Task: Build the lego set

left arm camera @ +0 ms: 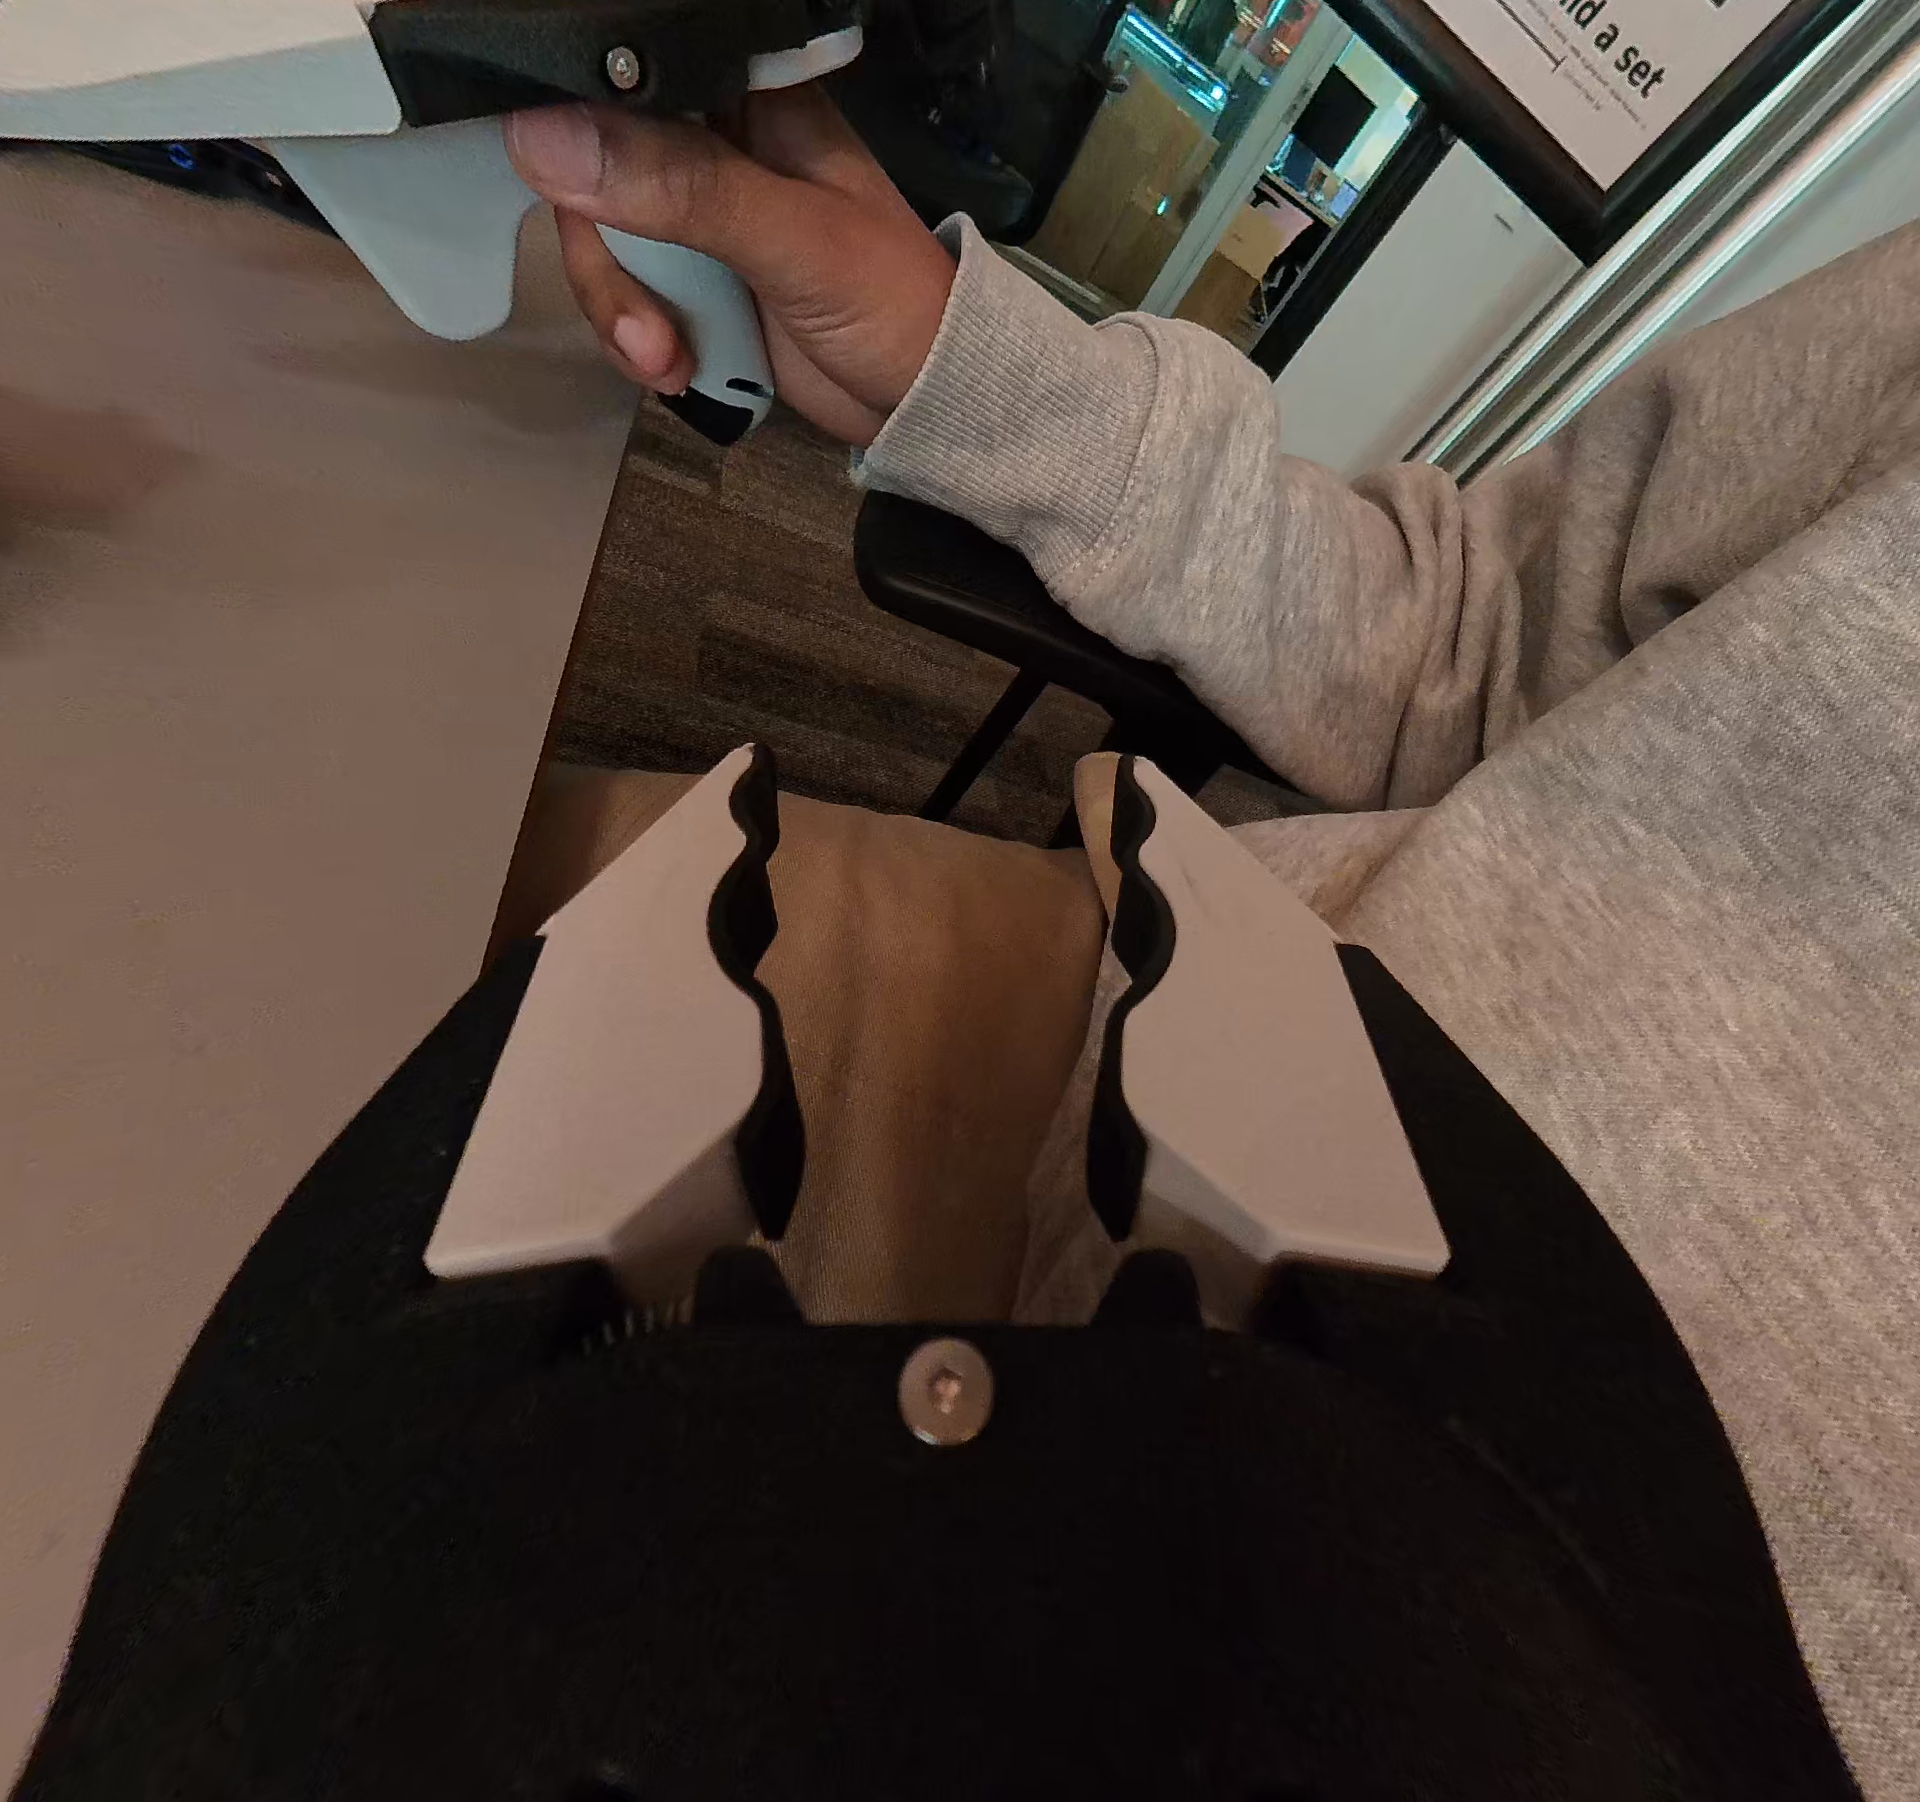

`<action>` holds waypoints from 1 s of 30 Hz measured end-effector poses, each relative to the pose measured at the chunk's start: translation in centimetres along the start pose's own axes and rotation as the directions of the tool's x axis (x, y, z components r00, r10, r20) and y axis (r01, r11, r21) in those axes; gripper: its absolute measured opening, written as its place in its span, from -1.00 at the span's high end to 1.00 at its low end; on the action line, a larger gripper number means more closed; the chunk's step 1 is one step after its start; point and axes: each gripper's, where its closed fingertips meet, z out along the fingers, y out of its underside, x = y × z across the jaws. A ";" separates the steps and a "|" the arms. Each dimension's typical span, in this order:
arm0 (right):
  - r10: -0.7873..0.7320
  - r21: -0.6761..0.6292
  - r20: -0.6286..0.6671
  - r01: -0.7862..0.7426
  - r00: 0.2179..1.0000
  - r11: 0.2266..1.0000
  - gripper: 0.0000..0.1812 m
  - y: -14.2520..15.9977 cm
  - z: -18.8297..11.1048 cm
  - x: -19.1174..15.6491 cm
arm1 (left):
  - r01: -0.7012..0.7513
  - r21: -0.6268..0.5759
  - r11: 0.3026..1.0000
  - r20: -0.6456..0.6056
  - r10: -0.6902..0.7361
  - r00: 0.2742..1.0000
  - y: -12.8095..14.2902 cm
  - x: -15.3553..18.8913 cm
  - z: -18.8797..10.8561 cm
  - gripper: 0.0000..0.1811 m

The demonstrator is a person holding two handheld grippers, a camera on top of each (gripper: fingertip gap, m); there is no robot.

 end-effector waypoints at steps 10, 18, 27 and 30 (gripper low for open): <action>0.003 -0.002 0.000 -0.003 1.000 1.000 0.60 0.1 0.0 0.0 | 0.002 -0.001 1.000 0.000 -0.002 1.000 0.0 0.0 0.0 0.31; 0.001 -0.005 -0.001 -0.001 1.000 1.000 0.60 0.1 0.0 0.0 | 0.002 -0.001 1.000 0.000 -0.002 1.000 0.0 0.0 0.0 0.31; 0.000 -0.007 -0.003 0.000 1.000 1.000 0.60 0.1 0.0 0.1 | 0.004 -0.001 1.000 0.000 -0.004 1.000 0.0 0.0 0.0 0.31; 0.000 -0.008 -0.003 0.000 1.000 1.000 0.60 0.2 0.0 0.1 | 0.003 -0.002 1.000 0.000 -0.003 1.000 0.0 0.0 0.0 0.31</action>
